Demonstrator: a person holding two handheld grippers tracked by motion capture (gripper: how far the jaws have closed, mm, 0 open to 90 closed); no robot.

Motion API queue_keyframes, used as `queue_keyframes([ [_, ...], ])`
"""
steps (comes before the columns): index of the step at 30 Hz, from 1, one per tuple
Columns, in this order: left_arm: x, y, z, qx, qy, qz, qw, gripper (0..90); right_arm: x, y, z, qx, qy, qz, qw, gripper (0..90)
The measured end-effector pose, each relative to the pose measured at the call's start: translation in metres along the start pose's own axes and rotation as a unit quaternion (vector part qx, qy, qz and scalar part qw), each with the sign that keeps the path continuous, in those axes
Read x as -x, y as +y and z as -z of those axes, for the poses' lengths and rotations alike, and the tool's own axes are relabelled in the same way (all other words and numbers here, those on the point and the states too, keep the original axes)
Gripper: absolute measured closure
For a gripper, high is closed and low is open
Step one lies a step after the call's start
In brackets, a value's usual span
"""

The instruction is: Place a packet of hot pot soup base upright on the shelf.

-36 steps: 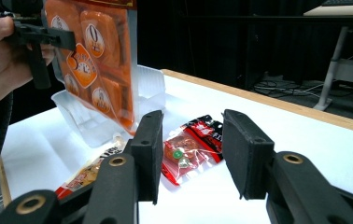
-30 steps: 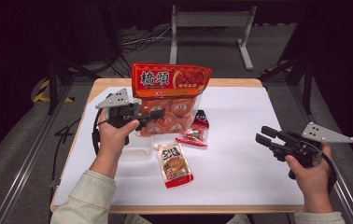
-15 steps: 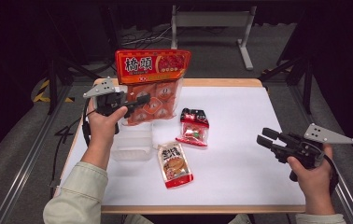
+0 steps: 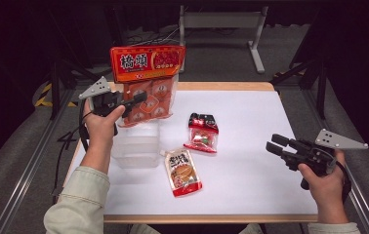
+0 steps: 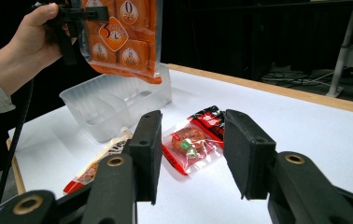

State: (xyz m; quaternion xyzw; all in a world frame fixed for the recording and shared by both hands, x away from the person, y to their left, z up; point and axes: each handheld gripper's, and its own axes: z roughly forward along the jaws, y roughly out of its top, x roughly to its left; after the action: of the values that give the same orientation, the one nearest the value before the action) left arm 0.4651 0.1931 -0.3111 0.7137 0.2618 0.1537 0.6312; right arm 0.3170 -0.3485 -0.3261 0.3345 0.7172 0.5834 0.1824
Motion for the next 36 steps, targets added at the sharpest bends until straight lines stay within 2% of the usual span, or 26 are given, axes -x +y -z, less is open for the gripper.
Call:
queue_keyframes([
  [4, -0.001, -0.001, -0.004, -0.014, 0.011, -0.004, 0.9998, 70.6, 0.001, -0.001, -0.002, -0.004, 0.001, -0.002, 1.0, 58.4],
  [12, -0.011, -0.005, -0.005, -0.004, 0.036, 0.011, 0.9993, 70.6, 0.002, -0.001, 0.001, -0.002, 0.003, -0.003, 1.0, 58.4],
  [13, -0.013, -0.006, -0.005, -0.008, 0.044, 0.014, 0.9989, 70.6, 0.002, -0.001, 0.001, 0.0, 0.003, -0.001, 1.0, 58.4],
  [15, -0.014, -0.007, -0.005, -0.014, 0.054, 0.009, 0.9984, 70.6, 0.002, -0.001, 0.002, 0.007, 0.013, 0.004, 0.9999, 58.1],
  [22, -0.017, -0.009, -0.003, -0.005, 0.07, 0.014, 0.9975, 70.6, 0.0, -0.002, -0.001, 0.008, 0.028, 0.009, 0.9995, 57.6],
  [27, -0.023, -0.011, 0.002, 0.0, 0.086, 0.027, 0.9959, 70.6, -0.004, -0.002, -0.005, 0.003, 0.034, 0.017, 0.9993, 57.8],
  [31, -0.025, -0.014, -0.006, -0.019, 0.09, 0.023, 0.9955, 70.6, -0.004, -0.002, -0.004, 0.016, 0.033, 0.023, 0.9991, 59.3],
  [36, -0.028, -0.018, -0.013, -0.012, 0.095, 0.037, 0.9947, 70.6, -0.006, -0.001, -0.003, 0.021, 0.033, 0.028, 0.9988, 59.7],
])
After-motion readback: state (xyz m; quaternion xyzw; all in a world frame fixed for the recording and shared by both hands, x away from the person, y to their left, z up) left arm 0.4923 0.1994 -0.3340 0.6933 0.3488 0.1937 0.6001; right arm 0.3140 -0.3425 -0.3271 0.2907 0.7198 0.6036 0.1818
